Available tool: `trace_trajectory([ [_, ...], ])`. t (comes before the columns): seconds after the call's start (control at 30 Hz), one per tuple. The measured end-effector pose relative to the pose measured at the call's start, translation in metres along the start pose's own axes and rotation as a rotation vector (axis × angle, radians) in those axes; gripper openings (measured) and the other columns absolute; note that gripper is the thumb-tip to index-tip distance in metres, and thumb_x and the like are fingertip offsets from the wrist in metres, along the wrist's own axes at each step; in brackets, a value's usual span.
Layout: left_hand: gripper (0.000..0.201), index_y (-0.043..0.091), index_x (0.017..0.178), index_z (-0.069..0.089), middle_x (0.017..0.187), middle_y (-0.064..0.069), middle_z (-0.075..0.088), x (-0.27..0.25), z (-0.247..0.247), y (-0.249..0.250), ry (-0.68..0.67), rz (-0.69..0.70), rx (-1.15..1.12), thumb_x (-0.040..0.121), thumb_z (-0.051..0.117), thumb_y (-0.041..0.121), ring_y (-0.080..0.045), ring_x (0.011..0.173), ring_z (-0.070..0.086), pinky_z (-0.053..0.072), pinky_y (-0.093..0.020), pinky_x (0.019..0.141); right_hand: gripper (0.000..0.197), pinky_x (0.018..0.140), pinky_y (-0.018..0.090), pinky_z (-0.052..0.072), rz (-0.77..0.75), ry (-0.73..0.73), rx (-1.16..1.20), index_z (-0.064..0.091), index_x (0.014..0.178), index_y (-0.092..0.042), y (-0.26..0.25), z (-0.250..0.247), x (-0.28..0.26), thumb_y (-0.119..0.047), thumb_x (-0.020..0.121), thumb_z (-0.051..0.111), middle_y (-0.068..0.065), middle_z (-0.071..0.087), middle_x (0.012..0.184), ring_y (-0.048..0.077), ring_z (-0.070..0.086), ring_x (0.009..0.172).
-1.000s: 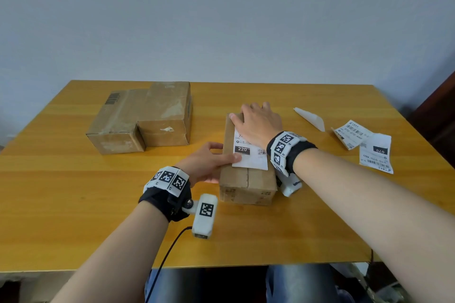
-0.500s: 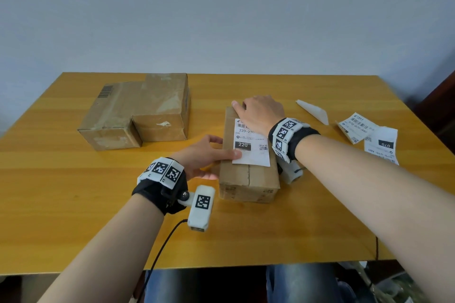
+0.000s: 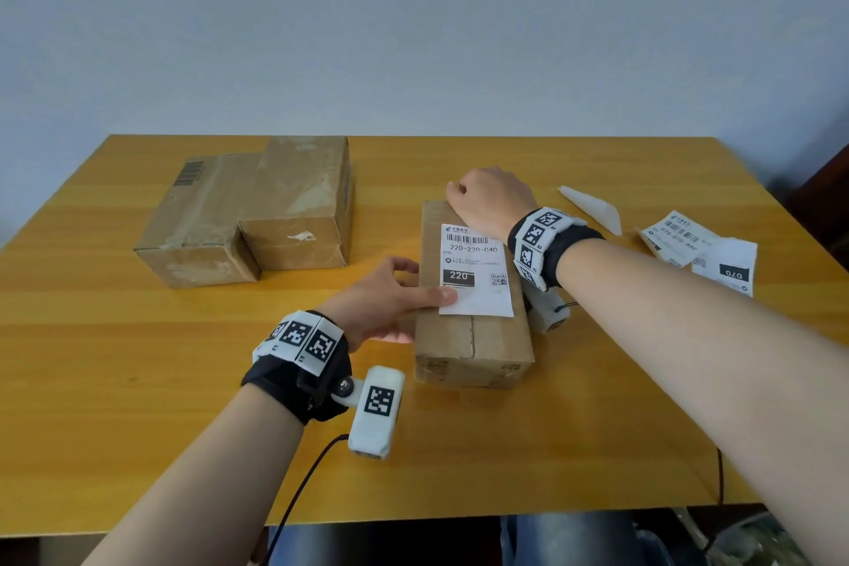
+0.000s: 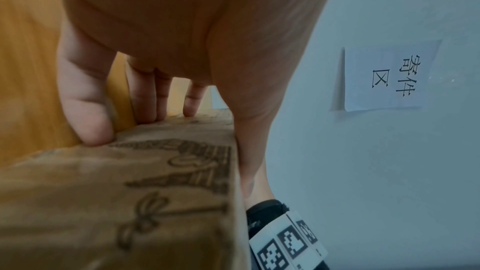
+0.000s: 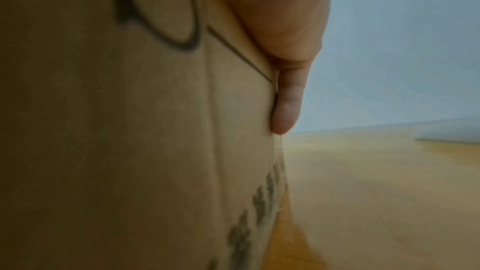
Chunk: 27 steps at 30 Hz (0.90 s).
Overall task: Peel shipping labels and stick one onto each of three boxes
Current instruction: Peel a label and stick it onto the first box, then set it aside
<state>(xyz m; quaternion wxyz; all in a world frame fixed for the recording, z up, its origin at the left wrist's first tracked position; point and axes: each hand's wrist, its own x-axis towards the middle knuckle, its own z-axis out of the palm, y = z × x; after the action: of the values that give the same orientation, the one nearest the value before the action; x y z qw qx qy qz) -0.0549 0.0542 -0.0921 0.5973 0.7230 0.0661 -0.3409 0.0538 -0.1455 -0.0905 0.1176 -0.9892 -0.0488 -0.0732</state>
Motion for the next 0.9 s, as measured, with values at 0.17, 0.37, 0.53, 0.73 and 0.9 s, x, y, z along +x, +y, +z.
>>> trace_trajectory([
  [0.17,0.073,0.024,0.133,0.044,0.123,-0.004,0.07,0.003,-0.001,-0.001,-0.013,0.025,-0.009,0.076,0.089,0.026,-0.02,0.101,0.074,0.063,-0.037,0.07,0.059,0.051,0.03,0.036,-0.004,-0.005,0.097,0.035,0.05,-0.016,0.005,-0.002,0.005,-0.034,0.105,0.043,-0.001,0.034,0.044,0.024,0.035,0.042],
  [0.37,0.071,0.025,0.132,0.045,0.121,-0.005,0.072,0.003,0.0,-0.003,-0.007,0.051,-0.031,0.076,0.089,0.024,-0.019,0.097,0.076,0.063,-0.039,0.071,0.063,0.053,0.034,0.034,0.0,-0.019,0.222,0.031,0.053,-0.017,0.009,-0.002,0.006,-0.046,0.108,0.044,0.0,0.029,0.048,0.023,0.03,0.044],
  [0.53,0.064,0.027,0.13,0.051,0.114,-0.003,0.076,-0.004,-0.001,-0.003,0.017,0.077,-0.043,0.078,0.088,0.026,-0.016,0.089,0.078,0.063,-0.036,0.067,0.065,0.056,0.032,0.031,0.003,-0.135,0.204,0.042,0.067,-0.021,0.007,-0.014,-0.009,-0.076,0.099,0.035,-0.005,0.04,0.057,0.019,0.038,0.051],
  [0.73,0.051,0.026,0.127,0.066,0.1,0.003,0.079,-0.018,-0.006,0.001,0.124,0.092,0.06,0.081,0.086,0.035,-0.004,0.073,0.076,0.057,-0.021,0.053,0.071,0.078,0.035,0.055,0.033,-0.21,0.103,0.065,0.116,-0.037,0.012,-0.023,-0.032,-0.093,0.081,0.041,-0.012,0.069,0.105,0.014,0.066,0.092],
  [0.9,0.041,0.026,0.111,0.075,0.098,0.007,0.074,-0.033,-0.028,0.005,0.304,0.16,0.361,0.084,0.076,0.056,-0.007,0.083,0.068,0.052,-0.022,0.061,0.087,0.093,0.043,0.055,0.034,-0.255,0.034,0.05,0.148,-0.036,0.009,-0.03,-0.054,-0.093,0.086,0.026,-0.002,0.065,0.141,0.024,0.065,0.118],
])
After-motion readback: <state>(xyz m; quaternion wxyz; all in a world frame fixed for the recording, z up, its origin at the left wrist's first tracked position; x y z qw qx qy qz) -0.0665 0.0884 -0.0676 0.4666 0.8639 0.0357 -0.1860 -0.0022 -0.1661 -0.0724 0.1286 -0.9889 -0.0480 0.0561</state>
